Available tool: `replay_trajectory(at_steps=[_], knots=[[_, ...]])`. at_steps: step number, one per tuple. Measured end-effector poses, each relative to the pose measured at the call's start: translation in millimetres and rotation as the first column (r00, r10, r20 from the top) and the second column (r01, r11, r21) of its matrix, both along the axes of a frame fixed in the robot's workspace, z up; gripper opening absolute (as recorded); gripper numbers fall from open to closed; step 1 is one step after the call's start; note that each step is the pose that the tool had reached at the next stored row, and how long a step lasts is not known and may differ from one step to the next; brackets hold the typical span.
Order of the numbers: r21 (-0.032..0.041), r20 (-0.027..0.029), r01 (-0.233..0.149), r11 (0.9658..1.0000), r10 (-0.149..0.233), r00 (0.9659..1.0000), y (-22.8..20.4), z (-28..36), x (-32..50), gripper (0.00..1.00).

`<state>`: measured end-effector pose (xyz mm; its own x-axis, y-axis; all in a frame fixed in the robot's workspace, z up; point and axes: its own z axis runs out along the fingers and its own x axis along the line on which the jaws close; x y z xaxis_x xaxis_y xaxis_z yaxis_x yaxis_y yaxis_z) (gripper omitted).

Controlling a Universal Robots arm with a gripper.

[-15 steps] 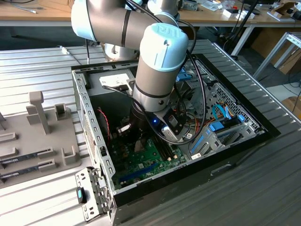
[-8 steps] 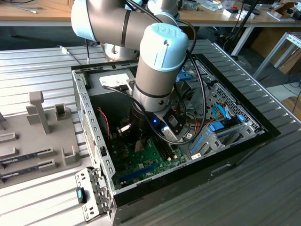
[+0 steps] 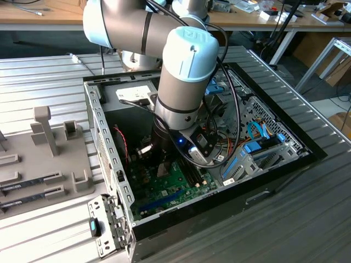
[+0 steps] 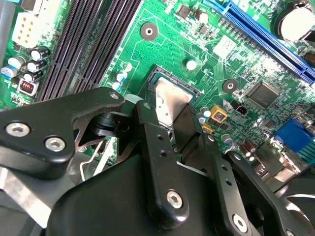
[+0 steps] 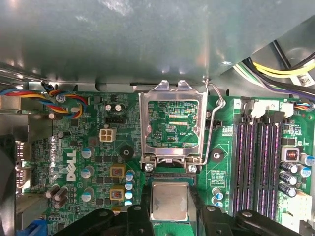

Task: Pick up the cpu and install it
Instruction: 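Place the cpu into insertion slot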

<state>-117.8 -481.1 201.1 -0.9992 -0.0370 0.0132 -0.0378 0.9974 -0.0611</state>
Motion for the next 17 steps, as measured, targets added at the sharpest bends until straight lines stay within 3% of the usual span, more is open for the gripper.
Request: replay_trajectory(at_steps=[2, 11, 13, 14, 17], knots=[[-0.0032, -0.0002, 0.0, 1.0, 0.0, 1.0, -0.1, 0.1, 0.0, 0.4], [-0.004, -0.0003, 0.0, 1.0, 0.0, 1.0, -0.1, -0.1, 0.2, 0.4], [-0.0039, -0.0001, -0.001, 1.0, 0.001, 1.0, -0.1, -0.2, 0.4, 0.41], [-0.004, -0.0002, -0.001, 1.0, 0.001, 1.0, -0.1, -0.2, 0.3, 0.47], [-0.0046, -0.0002, 0.0, 1.0, 0.0, 1.0, -0.1, -0.2, 0.4, 0.47]])
